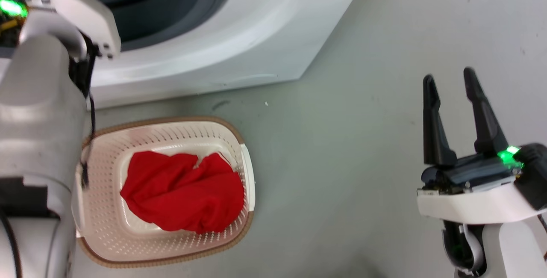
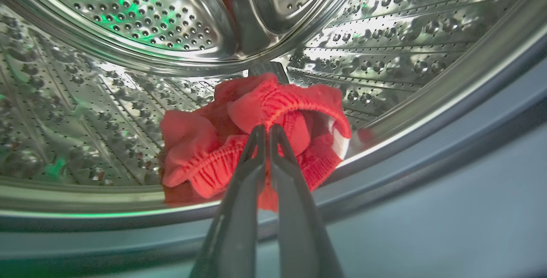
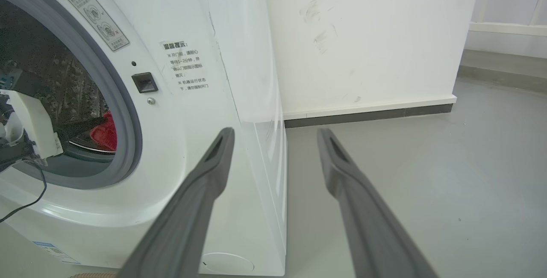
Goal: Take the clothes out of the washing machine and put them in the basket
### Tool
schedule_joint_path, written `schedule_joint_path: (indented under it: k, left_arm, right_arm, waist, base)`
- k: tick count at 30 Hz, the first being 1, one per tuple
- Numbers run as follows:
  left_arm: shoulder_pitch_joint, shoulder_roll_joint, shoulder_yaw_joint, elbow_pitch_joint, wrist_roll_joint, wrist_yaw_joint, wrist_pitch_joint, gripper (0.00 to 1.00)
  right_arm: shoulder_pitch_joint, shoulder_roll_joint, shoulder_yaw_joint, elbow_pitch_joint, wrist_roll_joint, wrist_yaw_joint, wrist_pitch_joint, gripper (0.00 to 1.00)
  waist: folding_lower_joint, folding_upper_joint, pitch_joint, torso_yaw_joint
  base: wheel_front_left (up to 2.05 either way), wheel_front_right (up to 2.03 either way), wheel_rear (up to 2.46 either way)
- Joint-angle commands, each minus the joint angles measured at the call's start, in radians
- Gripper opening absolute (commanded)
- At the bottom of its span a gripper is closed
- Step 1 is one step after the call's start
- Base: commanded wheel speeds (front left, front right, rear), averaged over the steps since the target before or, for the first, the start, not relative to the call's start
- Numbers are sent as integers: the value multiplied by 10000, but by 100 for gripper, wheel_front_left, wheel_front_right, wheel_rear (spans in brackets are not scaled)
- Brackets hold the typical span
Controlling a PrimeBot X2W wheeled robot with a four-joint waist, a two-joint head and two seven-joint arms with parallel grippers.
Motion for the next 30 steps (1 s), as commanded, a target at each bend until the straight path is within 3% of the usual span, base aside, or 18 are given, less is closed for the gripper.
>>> schedule_joint_path:
  k: [1,13,23,30]
  left_arm:
    - [482,49,-78,-325,-78,-1,-67,0]
    - [4599,-347,223,-4320,-184,423,-64,0]
    - [7283,-688,158,-6416,-4,837,-64,0]
    - [9080,-899,-364,-7012,118,711,-65,0]
  right_arm:
    - [225,6,-4,74,-99,-7,-23,100]
    - [1179,6,127,328,-339,-7,-23,100]
    - [1768,6,174,484,-352,-7,-23,100]
    - [2188,6,105,532,-414,-7,-23,100]
  waist:
    - [1,0,-558,153]
    - [1,0,-2343,517]
    - [1,0,-3405,609]
    - [1,0,-3987,814]
  base:
    - [0,0,0]
    - [0,0,0]
    - [0,0,0]
    - [0,0,0]
